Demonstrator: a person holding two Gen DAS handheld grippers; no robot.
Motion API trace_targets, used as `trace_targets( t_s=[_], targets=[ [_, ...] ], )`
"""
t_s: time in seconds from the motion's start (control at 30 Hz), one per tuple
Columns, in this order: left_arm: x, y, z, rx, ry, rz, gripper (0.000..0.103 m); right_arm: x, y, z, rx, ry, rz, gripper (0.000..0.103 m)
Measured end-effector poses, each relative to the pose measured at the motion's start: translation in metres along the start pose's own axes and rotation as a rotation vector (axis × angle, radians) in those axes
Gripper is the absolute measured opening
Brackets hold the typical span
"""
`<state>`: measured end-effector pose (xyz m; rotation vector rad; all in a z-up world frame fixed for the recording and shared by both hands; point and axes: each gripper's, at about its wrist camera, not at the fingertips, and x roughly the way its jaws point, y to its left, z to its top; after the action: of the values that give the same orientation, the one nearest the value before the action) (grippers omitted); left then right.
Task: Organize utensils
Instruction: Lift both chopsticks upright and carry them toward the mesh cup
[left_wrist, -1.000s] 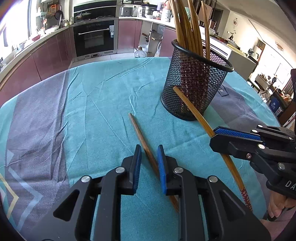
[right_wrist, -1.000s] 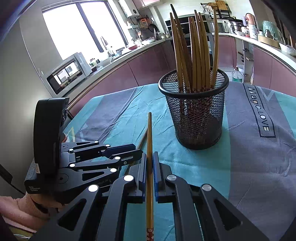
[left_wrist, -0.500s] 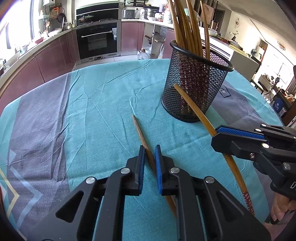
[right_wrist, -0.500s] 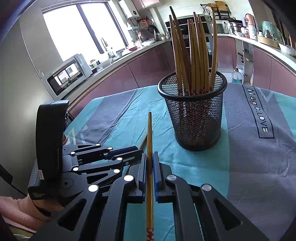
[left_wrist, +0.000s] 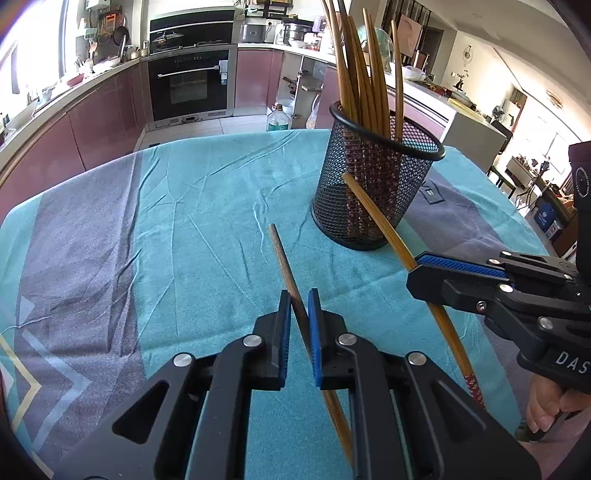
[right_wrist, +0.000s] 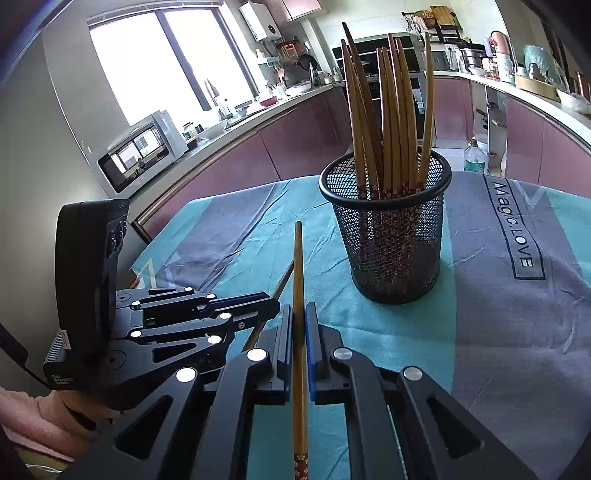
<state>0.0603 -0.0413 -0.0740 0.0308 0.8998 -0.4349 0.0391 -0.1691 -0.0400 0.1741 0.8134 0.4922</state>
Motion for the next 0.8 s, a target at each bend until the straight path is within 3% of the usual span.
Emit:
trace_targets(
  t_s=[0.8],
  targets=[
    [-0.042,0.005,0.006,-0.023,-0.077,-0.108,0.009,-0.019,-0.006,0.005,0.004,-0.051,0.027,0.005]
  ],
)
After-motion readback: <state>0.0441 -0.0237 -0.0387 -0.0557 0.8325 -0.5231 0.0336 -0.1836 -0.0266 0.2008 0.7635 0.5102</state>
